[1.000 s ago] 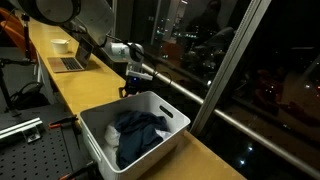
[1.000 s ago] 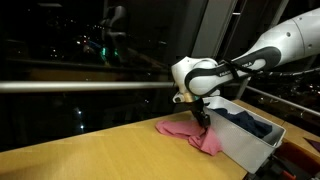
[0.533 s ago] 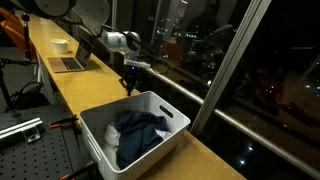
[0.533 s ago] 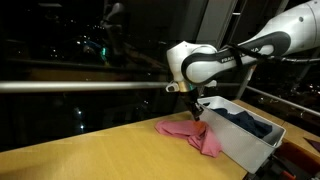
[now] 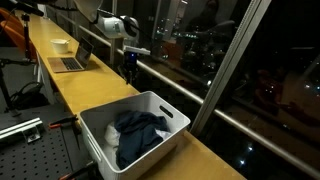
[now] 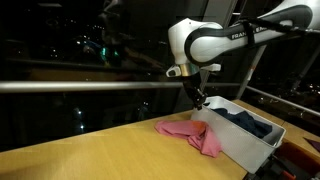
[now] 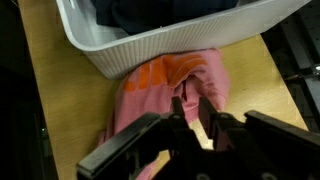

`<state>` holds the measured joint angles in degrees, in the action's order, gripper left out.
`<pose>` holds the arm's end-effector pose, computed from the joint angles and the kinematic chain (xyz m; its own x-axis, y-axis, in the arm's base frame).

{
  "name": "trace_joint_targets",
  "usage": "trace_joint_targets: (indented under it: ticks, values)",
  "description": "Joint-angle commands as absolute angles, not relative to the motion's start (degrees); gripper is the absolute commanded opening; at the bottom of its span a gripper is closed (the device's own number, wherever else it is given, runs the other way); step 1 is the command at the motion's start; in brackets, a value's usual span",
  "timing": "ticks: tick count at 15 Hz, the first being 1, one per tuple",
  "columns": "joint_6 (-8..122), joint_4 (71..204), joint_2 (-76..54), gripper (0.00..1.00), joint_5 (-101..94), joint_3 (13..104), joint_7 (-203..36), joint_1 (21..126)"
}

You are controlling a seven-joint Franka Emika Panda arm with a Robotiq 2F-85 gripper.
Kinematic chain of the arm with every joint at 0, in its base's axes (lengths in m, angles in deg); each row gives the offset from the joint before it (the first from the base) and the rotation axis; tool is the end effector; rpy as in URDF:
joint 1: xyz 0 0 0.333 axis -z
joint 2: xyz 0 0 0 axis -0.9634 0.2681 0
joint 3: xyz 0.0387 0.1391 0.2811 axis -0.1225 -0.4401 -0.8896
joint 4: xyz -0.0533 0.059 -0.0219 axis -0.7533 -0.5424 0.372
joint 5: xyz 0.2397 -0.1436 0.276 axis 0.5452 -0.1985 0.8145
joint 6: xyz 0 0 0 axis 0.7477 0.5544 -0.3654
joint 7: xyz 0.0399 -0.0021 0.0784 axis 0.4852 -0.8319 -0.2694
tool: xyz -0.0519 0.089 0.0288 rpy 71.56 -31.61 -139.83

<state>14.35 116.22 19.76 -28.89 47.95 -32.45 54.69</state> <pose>0.6592 0.2506 0.2564 0.1262 0.8297 -0.5437 0.9759 -0.2022 -0.0820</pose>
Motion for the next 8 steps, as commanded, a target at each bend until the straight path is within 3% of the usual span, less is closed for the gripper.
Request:
trace_joint_targets:
  ticks: [1, 6, 8]
  values:
    - [13.5, 115.2, 22.8, 0.57, -28.4, 46.9, -29.0, 56.1]
    - [11.7, 115.4, 27.4, 0.93, -24.9, 45.8, -24.7, 57.3]
    - [11.2, 116.5, 28.5, 1.00, -23.8, 45.5, -23.8, 57.8]
